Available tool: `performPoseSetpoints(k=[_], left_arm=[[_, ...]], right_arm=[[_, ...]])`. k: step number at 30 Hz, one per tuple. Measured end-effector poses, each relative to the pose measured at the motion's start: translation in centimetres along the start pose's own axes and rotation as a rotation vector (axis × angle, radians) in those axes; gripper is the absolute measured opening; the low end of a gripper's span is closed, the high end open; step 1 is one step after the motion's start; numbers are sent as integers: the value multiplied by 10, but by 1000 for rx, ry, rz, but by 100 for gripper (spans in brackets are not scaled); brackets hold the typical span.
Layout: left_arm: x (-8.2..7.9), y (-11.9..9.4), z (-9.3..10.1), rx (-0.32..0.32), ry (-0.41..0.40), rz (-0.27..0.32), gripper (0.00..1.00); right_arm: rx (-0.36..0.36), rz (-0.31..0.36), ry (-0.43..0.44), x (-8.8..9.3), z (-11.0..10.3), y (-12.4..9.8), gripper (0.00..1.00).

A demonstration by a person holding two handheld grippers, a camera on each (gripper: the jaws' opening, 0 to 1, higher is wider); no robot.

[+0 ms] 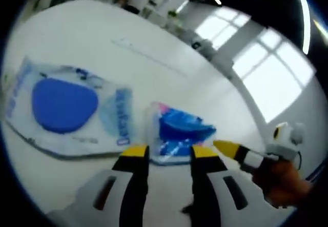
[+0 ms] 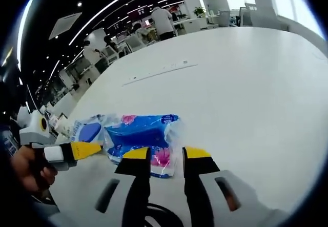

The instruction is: Arrange the tabletop items into an orderly group along one side of the table until the central work area is clear of visible clutter.

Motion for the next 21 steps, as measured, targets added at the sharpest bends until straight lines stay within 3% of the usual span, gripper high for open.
performPoseSetpoints(k=[3, 7, 11, 13, 16, 21], left_arm=[[9, -10, 11, 18, 85, -7, 32], [28, -21, 11, 16, 105, -27, 33], [51, -48, 14, 35, 147, -33, 31], [59, -58, 10, 33, 149, -36, 31], [70, -78, -1, 33, 89, -17, 29], [78, -104, -12, 31, 44, 15, 26]], right_arm=[[15, 6, 21, 1, 1, 1, 28], [12, -13, 13, 4, -4, 8, 28], [21, -23, 28, 5, -1, 15, 19], [43, -48, 22, 8, 3, 20, 18], [64, -88, -2, 13, 6, 26, 13], [56, -73, 12, 10, 6, 25, 8]])
Point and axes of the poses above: the point that each gripper's makers call its tool centre point, and the gripper's own axes: y roughly forward along the fingers, z roughly to its right, x roughly out of its underside, the point moved 3 cm from there along -y, roughly backward along the fingers, and after that the axes turned 12 degrees about -z, right-handed, at the moved point
